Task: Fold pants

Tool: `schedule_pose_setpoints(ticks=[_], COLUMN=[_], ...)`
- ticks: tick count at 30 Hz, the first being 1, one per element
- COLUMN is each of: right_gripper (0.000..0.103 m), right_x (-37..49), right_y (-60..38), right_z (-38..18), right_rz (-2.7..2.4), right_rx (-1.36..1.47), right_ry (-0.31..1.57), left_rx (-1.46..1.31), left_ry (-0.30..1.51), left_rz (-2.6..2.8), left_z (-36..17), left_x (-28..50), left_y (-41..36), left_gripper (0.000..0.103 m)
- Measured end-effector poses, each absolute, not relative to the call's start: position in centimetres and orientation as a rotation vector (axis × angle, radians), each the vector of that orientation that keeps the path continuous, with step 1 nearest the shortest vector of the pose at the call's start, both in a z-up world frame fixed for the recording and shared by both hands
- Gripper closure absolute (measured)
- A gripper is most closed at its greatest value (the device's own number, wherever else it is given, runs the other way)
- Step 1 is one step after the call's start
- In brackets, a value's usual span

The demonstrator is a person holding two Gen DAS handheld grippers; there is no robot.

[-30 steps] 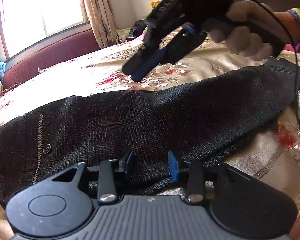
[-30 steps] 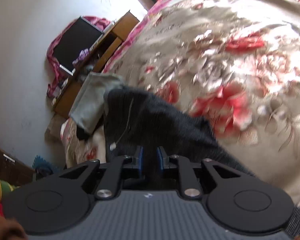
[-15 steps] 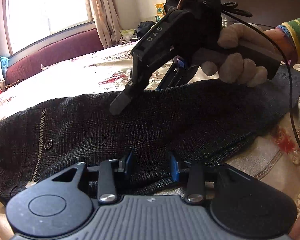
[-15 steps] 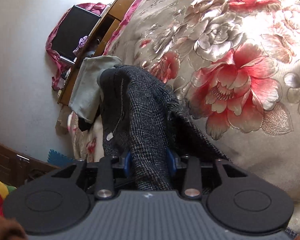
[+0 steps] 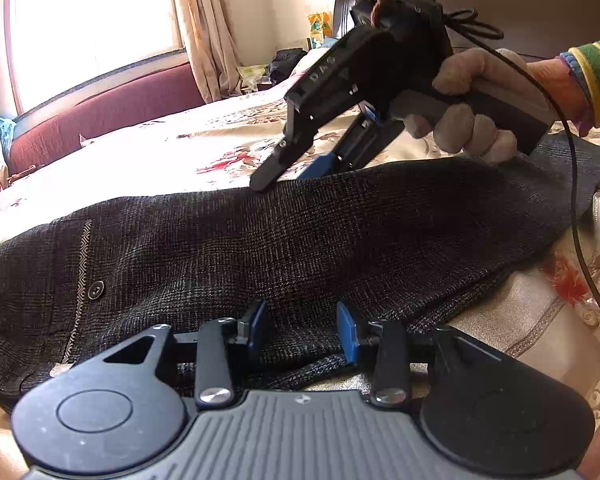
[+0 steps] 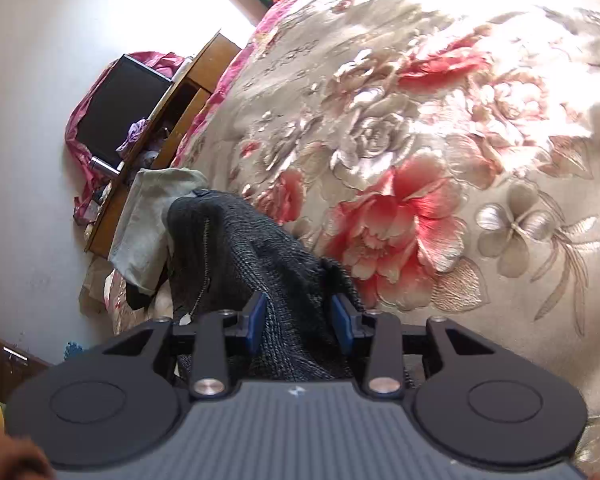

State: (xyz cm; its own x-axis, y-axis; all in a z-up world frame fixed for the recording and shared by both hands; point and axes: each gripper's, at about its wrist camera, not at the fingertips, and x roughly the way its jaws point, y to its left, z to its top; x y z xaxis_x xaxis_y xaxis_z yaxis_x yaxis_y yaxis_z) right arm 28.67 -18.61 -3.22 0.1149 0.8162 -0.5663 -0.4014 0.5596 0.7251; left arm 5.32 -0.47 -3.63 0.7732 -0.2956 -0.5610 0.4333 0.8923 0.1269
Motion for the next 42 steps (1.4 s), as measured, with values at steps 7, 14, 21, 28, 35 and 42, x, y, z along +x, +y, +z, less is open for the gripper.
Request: schedule_pose_setpoints(ticks=[7,14,21,28,35,42], right_gripper=[0.065,0.067,0.087,0.088,0.082,0.082], right_x=[30.0,31.8,32.1,35.7,33.2,25.2], right_y=[-19.0,-18.6,-19.1,-16.7,-19.3,-19.8], right_z=[-6.1,-8.7,-6.7,-8.5,-3.0,0.1], right_rz=[0.974,0.963,0.852,0.698,0.636,0.678], right_rx=[0.672,0.928,1.027,0.961,0.712,0.495], right_ry=[1.201,1.244,1.158,1.276,1.092,0.971], left_rx=[0.258,0.26,0.258,0.27,0.281,0.284], left_ry=[0.558,0.555,0.548,0.552,0.548,0.531], left_rz=[-0.402,-0.403,-0.409,-0.398,-0.399,-0.363], left_z=[-3.6,-3.6,-3.7,-4.0,-4.0,-2.4], left_x=[5.3,5.2,5.1,5.3,5.1,5.0], left_y=[-0.3,-0.4,-0.3,-0.6,-0.8,-1.0], left_gripper=[0.052,0.052,0.051,0.051,0.051,0.047])
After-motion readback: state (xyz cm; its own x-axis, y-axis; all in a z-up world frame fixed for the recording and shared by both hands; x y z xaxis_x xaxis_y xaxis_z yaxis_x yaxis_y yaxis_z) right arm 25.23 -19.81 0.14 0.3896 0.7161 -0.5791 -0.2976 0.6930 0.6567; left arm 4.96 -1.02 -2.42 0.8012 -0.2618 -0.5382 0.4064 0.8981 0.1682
